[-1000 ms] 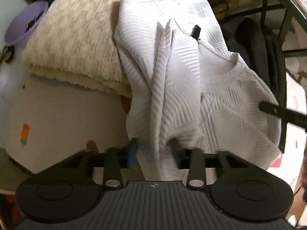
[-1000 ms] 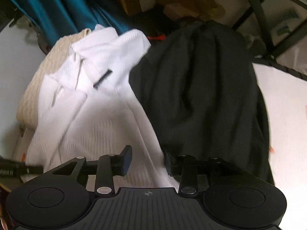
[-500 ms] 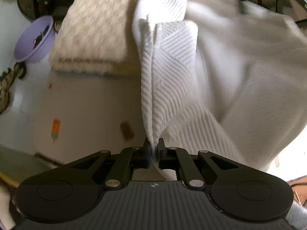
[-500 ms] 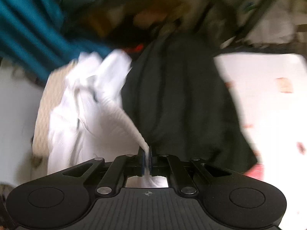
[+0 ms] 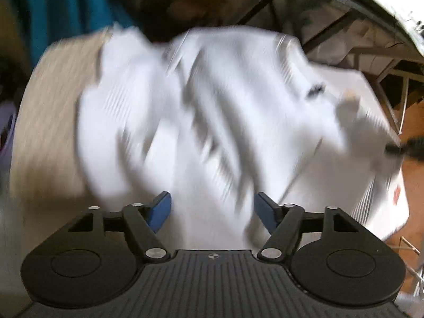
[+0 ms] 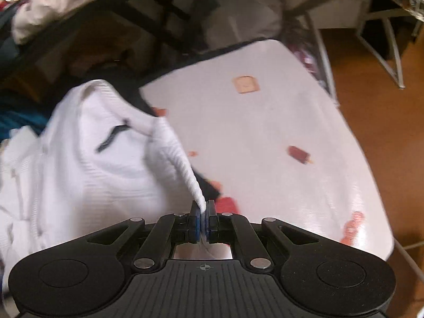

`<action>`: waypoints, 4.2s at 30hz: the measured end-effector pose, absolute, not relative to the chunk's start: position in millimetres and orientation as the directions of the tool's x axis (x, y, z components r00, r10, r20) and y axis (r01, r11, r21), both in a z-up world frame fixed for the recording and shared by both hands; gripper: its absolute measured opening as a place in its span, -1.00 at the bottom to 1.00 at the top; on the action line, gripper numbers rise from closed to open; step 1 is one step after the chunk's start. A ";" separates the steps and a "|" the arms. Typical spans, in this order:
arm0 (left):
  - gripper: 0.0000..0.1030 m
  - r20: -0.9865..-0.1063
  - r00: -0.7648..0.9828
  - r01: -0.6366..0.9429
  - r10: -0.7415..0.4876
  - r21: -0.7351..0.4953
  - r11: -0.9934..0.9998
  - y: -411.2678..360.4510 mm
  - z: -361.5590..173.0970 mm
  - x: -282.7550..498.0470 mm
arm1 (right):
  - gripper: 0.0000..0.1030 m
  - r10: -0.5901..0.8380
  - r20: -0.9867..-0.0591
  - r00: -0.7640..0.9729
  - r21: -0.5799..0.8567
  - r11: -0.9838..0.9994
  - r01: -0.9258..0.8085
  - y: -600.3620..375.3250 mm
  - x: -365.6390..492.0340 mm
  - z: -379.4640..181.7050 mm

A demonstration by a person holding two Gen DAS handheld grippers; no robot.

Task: Fold clothes
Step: 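Grasp the white shirt with the left gripper while the right gripper grasps it too, then lift the white shirt high with both grippers and carry it away from the table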

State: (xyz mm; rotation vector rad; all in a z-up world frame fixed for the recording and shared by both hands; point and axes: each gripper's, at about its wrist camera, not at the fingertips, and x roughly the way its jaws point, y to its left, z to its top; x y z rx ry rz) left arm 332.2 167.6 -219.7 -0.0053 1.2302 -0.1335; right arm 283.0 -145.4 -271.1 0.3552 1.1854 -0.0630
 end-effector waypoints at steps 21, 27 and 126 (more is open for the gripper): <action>0.42 -0.842 0.505 0.223 0.190 0.340 0.914 -19.5 -280.3 553.9 | -0.93 0.433 -0.871 0.233 0.468 0.875 0.125 -199.4 312.9 -310.2; 0.28 -0.812 0.538 0.181 0.225 0.372 0.910 -18.8 -287.9 553.3 | -0.90 0.487 -0.855 0.180 0.514 0.843 0.158 -209.0 329.9 -337.5; -0.93 0.494 0.617 0.769 -0.613 -0.214 0.602 -449.7 198.2 315.2 | -0.93 -0.158 0.184 0.970 0.408 0.910 0.071 -921.6 19.6 267.0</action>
